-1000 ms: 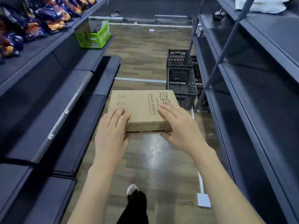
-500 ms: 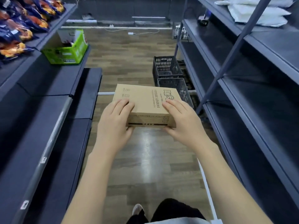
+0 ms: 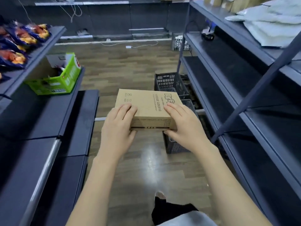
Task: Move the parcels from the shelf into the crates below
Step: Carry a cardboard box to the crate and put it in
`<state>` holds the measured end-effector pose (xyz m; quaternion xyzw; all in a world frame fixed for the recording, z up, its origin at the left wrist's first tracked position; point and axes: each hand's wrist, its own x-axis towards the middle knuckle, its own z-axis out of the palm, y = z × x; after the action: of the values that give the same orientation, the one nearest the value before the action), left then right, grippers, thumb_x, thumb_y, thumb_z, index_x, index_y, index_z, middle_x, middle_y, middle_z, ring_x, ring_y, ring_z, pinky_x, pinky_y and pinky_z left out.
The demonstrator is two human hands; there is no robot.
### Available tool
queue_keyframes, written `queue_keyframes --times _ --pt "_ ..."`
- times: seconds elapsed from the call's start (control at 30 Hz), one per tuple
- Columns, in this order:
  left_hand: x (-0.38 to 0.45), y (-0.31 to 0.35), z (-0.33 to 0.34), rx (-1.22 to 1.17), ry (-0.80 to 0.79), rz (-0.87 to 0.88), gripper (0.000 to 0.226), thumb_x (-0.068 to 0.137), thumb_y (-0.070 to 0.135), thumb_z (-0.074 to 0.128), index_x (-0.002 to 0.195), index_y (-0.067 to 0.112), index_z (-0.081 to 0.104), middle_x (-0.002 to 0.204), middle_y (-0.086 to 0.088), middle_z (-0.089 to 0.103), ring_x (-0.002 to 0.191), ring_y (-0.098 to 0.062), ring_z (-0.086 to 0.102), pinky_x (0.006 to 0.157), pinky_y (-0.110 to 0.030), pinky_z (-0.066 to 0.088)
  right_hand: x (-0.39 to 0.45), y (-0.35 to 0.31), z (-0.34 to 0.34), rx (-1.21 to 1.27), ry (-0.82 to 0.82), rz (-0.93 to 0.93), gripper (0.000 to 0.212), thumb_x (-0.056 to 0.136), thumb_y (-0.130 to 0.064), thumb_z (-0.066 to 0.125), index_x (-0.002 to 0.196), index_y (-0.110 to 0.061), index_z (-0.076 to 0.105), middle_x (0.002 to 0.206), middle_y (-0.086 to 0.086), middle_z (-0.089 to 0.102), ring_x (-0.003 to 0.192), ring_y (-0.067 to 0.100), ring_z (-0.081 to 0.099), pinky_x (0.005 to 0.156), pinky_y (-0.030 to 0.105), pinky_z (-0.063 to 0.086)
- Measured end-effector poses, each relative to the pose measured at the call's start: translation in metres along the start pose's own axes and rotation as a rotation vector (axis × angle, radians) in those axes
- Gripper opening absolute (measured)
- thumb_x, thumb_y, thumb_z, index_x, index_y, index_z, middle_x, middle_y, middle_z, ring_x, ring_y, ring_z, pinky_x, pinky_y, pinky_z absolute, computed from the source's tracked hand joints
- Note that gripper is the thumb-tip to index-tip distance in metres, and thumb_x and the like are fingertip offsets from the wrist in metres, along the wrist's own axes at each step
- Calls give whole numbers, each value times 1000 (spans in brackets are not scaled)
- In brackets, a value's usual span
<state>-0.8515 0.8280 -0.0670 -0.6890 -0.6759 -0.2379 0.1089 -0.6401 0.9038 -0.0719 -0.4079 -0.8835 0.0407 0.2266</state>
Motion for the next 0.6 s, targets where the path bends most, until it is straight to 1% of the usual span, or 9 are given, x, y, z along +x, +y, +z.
queue_keyframes --times 0.1,0.17,0.33,0.47,0.6 --pt "64 -28 14 16 65 -14 70 53 5 83 119 4 58 126 -12 58 119 -25 42 101 -41 37 79 23 9 3 32 -53 80 64 -24 84 135 -9 50 137 6 52 127 27 46 110 33 24" --pt "97 -48 23 34 84 -41 68 54 7 83 118 4 59 126 -13 58 118 -28 46 101 -41 38 123 33 18 3 43 -90 80 63 -21 84 134 -7 50 136 8 53 126 29 47 110 36 27" --pt "155 -104 57 35 60 -119 64 59 10 82 119 4 60 126 -12 58 117 -32 50 103 -37 34 214 52 60 22 -2 -148 82 60 -21 85 133 -6 52 135 9 54 124 31 49 109 41 32" --pt "209 -156 92 15 25 -123 66 55 10 83 116 5 59 124 -10 58 116 -26 45 101 -38 37 280 68 101 27 -35 -143 82 60 -24 85 133 -7 51 135 8 54 123 31 49 108 42 35" --pt "277 -214 116 0 19 -100 71 49 5 82 116 5 59 122 -10 59 116 -22 41 101 -37 36 364 79 130 8 -48 -120 81 64 -24 83 136 -8 49 139 7 51 127 30 46 110 40 30"
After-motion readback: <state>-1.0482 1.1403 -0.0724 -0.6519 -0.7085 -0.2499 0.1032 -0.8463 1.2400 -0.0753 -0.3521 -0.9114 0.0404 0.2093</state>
